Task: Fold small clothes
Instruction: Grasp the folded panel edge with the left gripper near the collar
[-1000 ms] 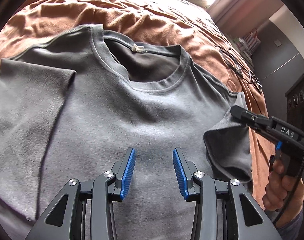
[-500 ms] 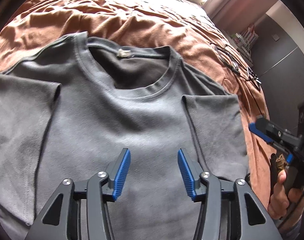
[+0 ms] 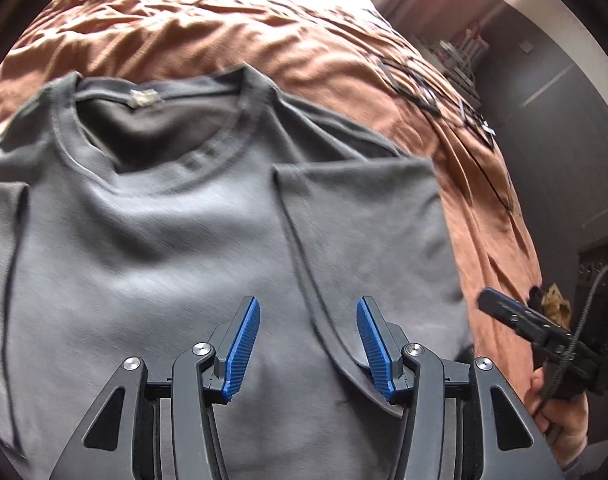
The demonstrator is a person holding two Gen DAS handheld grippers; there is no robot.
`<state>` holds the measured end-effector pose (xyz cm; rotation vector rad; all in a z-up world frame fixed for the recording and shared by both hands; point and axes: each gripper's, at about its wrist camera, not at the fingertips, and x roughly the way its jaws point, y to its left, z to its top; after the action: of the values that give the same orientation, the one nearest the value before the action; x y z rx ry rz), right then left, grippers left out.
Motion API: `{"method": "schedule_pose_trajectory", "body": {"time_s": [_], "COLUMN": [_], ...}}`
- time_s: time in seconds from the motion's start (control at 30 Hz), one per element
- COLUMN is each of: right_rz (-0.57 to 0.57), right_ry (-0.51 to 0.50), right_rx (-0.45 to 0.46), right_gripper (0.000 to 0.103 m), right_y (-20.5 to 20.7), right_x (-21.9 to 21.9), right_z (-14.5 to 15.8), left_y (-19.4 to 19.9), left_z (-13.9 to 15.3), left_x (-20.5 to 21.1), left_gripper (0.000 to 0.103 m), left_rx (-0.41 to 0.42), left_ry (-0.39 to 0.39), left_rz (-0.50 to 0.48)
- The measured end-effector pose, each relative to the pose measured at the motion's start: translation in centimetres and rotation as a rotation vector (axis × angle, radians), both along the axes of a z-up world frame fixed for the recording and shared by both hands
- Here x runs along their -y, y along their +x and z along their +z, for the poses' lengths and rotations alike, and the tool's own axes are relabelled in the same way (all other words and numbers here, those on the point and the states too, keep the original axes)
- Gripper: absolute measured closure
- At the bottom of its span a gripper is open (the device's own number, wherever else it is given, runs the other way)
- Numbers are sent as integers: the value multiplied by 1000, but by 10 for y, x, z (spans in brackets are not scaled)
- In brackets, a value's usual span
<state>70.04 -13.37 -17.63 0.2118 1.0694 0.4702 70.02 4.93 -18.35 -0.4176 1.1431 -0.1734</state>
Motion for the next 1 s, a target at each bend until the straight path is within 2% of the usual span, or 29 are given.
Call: {"method": "schedule_pose_trajectory", "body": {"time_s": [0.03, 0.2, 0.43, 0.53, 0.57, 0.6, 0.63, 0.77, 0.9, 1.0], "right_rz": [2, 8, -50, -71, -74, -77, -79, -74, -43, -27], "right_ry": [-7, -22, 106, 141, 149, 160, 165, 184, 159, 133], "right_rx": [-10, -44, -52, -38, -33, -26, -18, 0, 14, 14], "right_gripper": [49, 61, 62, 62, 62, 62, 62, 62, 62, 62], "right_y": [-2, -16, -31, -38, -40, -42, -45, -54, -55, -55], "right_x": [1, 2, 26, 35, 37, 39, 40, 47, 45, 39], "right_z": [-3, -16, -26, -32, -33, -33, -34, -40, -32, -35], "left_y": [-2, -13, -22, -24, -25, -26, -26, -36, -47, -53], "left_z": [-2, -4, -7, -9, -10, -11, -12, -13, -13, -16], "left_x": [4, 21, 33, 40, 42, 44, 46, 48, 49, 53], "left_gripper": [50, 50, 53, 68, 77, 91, 96, 99, 100, 99], "left_rx": [-7, -13, -43, -57, -59, -62, -71, -76, -79, -89], "left_ry": [-10, -54, -118, -129, -129, -127, -124, -105, -114, -84], "left_rz": [-3, -13, -15, -18, -23, -30, -38, -36, -27, -33]}}
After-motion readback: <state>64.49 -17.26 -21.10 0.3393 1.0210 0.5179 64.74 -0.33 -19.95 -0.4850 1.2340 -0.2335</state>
